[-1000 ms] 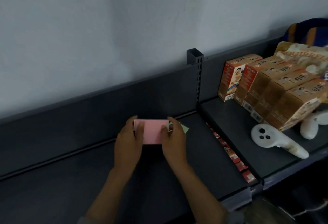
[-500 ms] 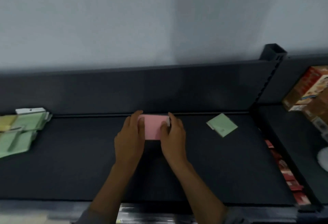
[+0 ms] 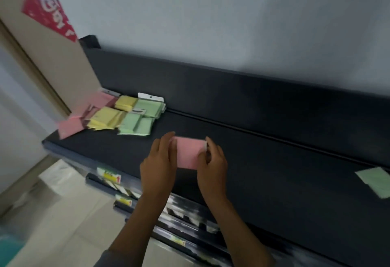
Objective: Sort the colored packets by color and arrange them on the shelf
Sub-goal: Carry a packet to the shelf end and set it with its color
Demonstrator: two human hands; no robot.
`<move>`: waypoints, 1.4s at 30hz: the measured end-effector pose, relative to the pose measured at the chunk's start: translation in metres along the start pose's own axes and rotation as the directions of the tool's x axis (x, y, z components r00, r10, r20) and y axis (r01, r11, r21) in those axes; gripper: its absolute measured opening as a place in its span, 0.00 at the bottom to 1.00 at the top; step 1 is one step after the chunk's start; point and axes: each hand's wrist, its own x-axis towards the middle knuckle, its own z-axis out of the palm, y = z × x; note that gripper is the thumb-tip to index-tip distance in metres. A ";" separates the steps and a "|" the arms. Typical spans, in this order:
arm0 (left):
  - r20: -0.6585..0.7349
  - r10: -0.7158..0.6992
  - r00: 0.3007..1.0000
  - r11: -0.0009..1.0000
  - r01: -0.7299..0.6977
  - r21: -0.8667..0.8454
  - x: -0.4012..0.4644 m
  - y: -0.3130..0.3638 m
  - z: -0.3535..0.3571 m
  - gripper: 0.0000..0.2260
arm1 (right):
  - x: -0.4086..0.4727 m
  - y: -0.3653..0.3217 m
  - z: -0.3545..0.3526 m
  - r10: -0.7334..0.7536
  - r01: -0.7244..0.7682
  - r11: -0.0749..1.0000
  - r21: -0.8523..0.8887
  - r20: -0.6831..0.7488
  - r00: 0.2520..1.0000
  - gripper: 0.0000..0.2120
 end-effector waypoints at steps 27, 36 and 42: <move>-0.173 -0.302 0.937 0.932 0.328 0.151 0.013 -0.247 -0.199 0.14 | -0.101 -0.110 0.277 -0.134 0.108 0.989 0.100 0.302 0.944 0.21; -0.238 -0.395 0.887 0.891 0.433 0.137 0.047 -0.303 -0.210 0.14 | -0.084 -0.120 0.355 -0.157 0.112 0.983 0.143 0.358 0.921 0.19; -0.182 -0.355 0.917 0.908 0.384 0.168 0.106 -0.332 -0.213 0.17 | -0.036 -0.136 0.411 -0.159 0.117 0.982 0.146 0.321 0.934 0.19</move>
